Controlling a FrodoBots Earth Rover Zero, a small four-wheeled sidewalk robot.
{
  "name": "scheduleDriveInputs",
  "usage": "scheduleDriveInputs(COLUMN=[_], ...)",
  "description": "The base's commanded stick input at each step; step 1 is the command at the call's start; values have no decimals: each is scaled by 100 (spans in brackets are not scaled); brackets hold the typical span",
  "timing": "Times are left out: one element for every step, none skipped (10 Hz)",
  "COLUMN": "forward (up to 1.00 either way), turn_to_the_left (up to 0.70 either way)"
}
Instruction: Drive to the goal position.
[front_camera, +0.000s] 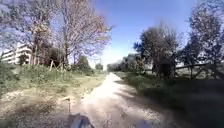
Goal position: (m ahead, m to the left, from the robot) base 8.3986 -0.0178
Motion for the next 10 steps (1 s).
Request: scheduleDriveInputs(forward=[50, 50, 50, 50, 50, 50, 50, 50, 50, 50], turn_to_the_left=[0, 0, 0, 0, 0, 0, 0, 0, 0, 0])
